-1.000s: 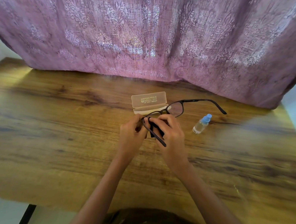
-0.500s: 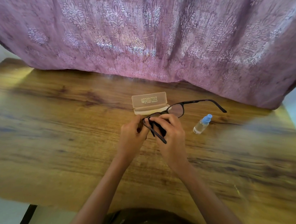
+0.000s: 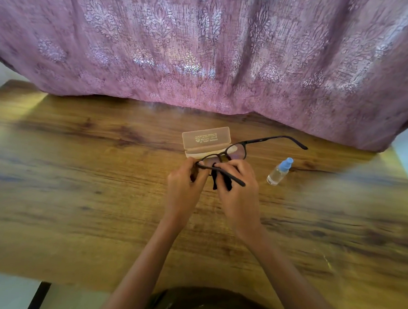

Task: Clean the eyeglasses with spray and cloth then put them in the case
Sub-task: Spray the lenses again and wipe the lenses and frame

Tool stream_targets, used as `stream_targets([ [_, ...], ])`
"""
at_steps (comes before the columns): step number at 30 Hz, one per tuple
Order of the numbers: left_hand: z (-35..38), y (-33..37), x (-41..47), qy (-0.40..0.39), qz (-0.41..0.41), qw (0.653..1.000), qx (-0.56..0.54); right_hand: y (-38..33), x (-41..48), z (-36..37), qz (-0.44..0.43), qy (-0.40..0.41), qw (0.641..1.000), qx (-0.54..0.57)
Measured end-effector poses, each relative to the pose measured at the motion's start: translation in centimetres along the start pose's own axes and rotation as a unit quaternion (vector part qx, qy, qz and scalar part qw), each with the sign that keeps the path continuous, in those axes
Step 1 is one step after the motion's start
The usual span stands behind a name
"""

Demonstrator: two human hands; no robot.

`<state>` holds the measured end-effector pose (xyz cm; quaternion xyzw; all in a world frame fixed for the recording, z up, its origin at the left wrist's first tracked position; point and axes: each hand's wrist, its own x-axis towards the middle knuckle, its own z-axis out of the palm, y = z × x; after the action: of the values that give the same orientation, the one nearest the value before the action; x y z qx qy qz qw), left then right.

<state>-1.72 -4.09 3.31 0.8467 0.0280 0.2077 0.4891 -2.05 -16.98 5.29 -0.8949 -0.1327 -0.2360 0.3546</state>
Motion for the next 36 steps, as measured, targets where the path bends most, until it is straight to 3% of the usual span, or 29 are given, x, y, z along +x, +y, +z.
stream_targets([
  [8, -0.1, -0.2, 0.0, -0.01, 0.001, 1.0, -0.019, -0.1, -0.7, 0.6, -0.022, -0.016, 0.998, 0.062],
  [18, -0.2, 0.1, -0.1, -0.005, 0.021, 1.0, -0.021, 0.1, -0.3, -0.1, 0.001, 0.001, 0.999, 0.036],
  [24, -0.2, -0.2, -0.1, -0.015, 0.019, 0.999, -0.025, -0.4, -0.4, 0.3, -0.014, -0.008, 0.996, 0.092],
  [30, -0.6, 0.1, 0.2, -0.021, 0.054, 0.998, -0.012, -0.5, 0.3, 0.3, -0.013, -0.013, 0.997, 0.076],
  [36, -0.3, 0.2, -0.4, -0.005, 0.035, 0.999, -0.001, -0.4, 0.7, 0.0, 0.021, 0.001, 1.0, 0.017],
])
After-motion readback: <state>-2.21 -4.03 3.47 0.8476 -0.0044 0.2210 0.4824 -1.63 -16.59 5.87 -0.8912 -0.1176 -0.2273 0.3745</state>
